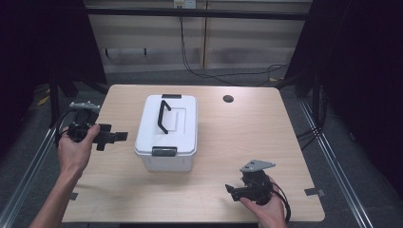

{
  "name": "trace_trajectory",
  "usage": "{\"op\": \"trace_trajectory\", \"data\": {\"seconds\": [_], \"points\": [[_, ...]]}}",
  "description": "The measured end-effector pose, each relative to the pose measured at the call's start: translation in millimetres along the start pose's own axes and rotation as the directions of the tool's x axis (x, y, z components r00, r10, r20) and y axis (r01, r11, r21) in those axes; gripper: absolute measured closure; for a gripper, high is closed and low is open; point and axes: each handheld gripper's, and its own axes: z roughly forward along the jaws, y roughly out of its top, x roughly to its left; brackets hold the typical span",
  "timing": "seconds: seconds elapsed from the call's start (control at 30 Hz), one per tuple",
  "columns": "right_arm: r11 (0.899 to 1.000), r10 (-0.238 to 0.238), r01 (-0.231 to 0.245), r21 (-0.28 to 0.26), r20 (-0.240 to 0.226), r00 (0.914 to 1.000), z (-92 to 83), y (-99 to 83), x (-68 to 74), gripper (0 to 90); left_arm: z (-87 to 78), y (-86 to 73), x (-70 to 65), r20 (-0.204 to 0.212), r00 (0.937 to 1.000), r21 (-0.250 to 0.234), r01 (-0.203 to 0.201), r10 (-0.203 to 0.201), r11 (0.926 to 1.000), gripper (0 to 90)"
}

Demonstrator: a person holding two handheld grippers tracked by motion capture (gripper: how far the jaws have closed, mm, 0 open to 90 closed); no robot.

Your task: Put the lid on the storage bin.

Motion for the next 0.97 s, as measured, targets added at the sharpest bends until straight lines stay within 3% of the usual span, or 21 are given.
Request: {"op": "trace_trajectory", "data": {"seconds": [0.2,0.5,0.57,0.83,0.9,0.97], "points": [[1.000,0.000,0.000,-0.001,-0.001,1.0000,0.4,-0.1,0.0,21.2,-0.7,-28.9,12.4,0.015,0.9993,-0.016,0.034,-0.034,0.9993,18.4],[1.000,0.001,-0.001,0.000,0.002,1.0000,0.6,-0.2,0.3,21.0,4.5,-70.2,19.3,-0.008,0.9983,-0.064,0.057,-0.058,0.9963,18.3],[1.000,0.002,-0.002,-0.002,0.005,1.0000,1.0,-0.3,-0.2,20.8,6.6,-75.1,21.3,-0.002,0.9983,-0.044,0.058,-0.058,0.9973,18.3],[1.000,0.019,-0.019,-0.005,0.016,0.9997,1.2,-0.8,-1.7,20.3,6.8,-95.8,27.2,-0.014,0.9976,-0.045,0.068,-0.068,0.9967,18.3],[1.000,0.010,-0.010,0.001,0.027,0.9996,3.1,-0.6,-2.8,20.3,9.8,-96.6,27.1,-0.045,0.9970,-0.042,0.060,-0.062,0.9973,18.3],[1.000,0.013,-0.014,0.020,0.033,0.9994,5.3,-0.7,-3.1,20.4,10.9,-96.2,27.4,-0.032,0.9976,-0.051,0.060,-0.062,0.9969,18.3]]}}
